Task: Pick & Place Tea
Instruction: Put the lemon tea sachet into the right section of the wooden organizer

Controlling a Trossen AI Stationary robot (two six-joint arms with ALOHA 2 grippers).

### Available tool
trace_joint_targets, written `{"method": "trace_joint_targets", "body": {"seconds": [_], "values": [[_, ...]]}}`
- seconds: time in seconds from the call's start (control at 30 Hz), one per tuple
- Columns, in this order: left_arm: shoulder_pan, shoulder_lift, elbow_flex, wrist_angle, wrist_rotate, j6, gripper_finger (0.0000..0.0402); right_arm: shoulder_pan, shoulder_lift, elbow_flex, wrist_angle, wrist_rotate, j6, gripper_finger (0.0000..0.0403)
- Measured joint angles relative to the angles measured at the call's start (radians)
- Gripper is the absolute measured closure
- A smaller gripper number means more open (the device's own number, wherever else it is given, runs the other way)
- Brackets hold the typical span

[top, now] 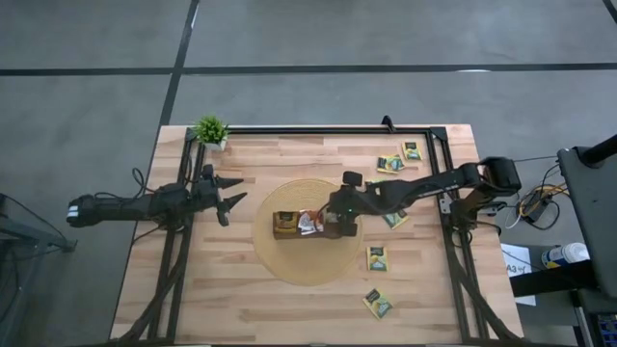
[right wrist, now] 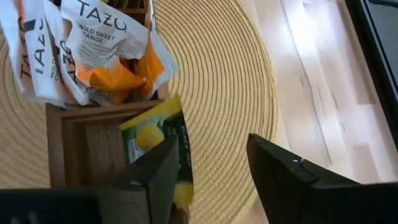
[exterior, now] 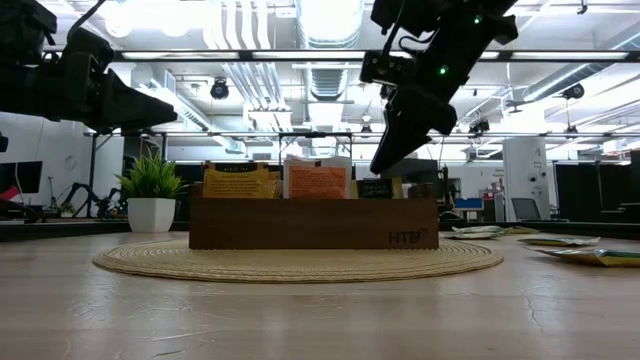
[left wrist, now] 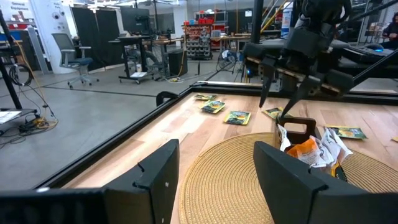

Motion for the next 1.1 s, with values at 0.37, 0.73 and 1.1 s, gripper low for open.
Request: {"method": "trace_joint_targets", "body": {"seconds": [0.37,0.73,1.1], "values": [[-0.001,0.000,0.000,0.000,0.000,0.000,0.0199,0.000,-0.180,-0.051,-0.171,0.002,0.194,0.0220],[0.000,0.000,0.000,0.000,0.000,0.000,0.0199,-0.018,-0.360,-0.308,-0.176,0.101,0.318,0.0229],[0.000,0.000,0.000,-0.001,0.000,0.000,0.0199,-0.234,-0.471,-0.457,-0.169,0.058,0.636,0.0218]]}}
